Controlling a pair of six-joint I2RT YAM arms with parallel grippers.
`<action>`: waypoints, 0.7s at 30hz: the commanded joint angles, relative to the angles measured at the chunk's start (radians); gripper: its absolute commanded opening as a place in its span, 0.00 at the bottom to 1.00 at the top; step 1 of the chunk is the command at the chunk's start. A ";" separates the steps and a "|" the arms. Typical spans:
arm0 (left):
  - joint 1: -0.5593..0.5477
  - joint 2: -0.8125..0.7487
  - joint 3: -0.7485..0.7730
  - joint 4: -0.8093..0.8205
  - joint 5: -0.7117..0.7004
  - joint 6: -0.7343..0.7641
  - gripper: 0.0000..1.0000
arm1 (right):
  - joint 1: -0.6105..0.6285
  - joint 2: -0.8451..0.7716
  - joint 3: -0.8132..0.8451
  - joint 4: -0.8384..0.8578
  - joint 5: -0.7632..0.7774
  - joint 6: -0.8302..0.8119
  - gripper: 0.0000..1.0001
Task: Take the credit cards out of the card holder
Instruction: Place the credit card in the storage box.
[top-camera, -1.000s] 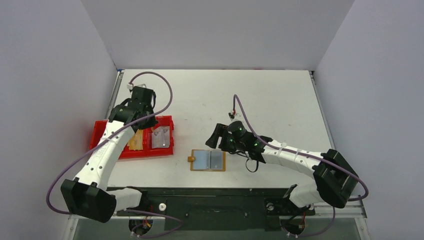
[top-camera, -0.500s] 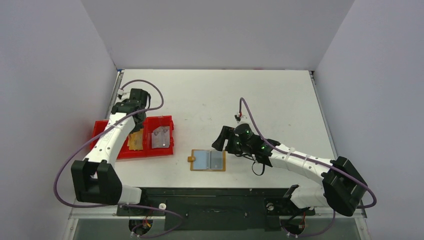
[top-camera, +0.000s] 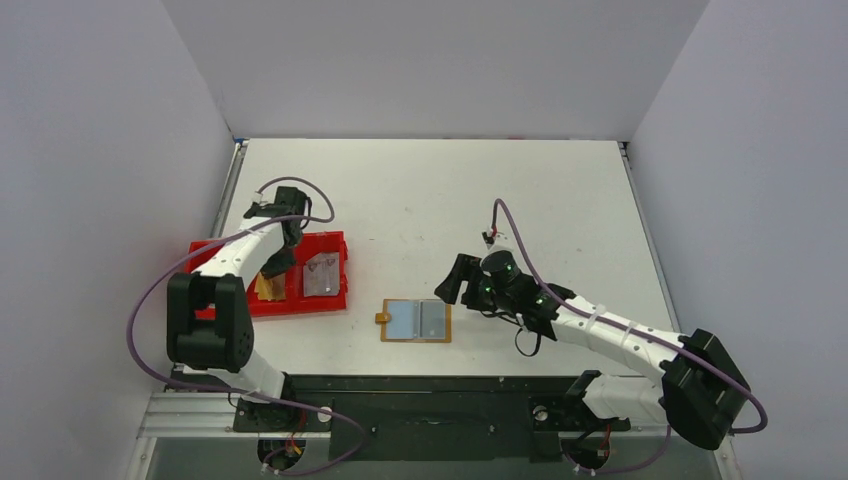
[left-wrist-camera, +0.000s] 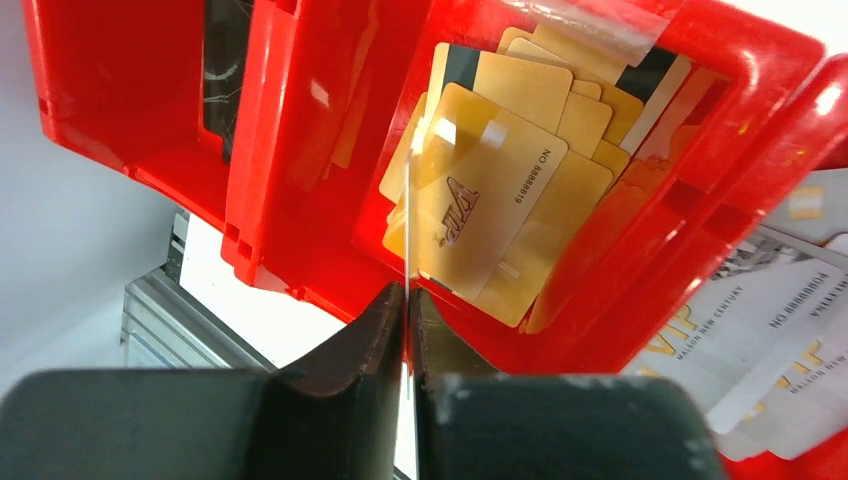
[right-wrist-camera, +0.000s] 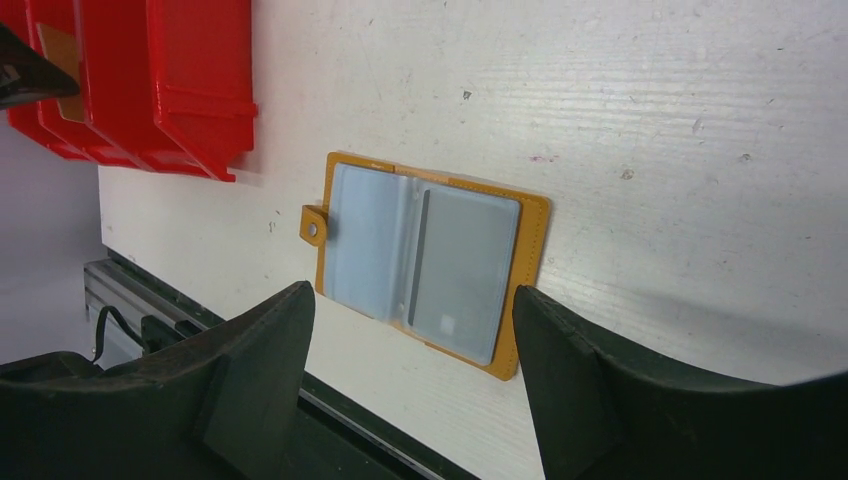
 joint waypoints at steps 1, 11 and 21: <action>0.018 0.032 0.007 0.032 -0.001 -0.029 0.13 | -0.012 -0.043 -0.013 -0.006 0.033 -0.022 0.69; 0.002 -0.072 0.051 -0.003 0.079 -0.043 0.42 | -0.013 -0.034 -0.003 -0.036 0.062 -0.013 0.71; -0.098 -0.180 0.100 -0.030 0.201 -0.030 0.51 | -0.006 0.027 0.022 -0.042 0.105 0.014 0.71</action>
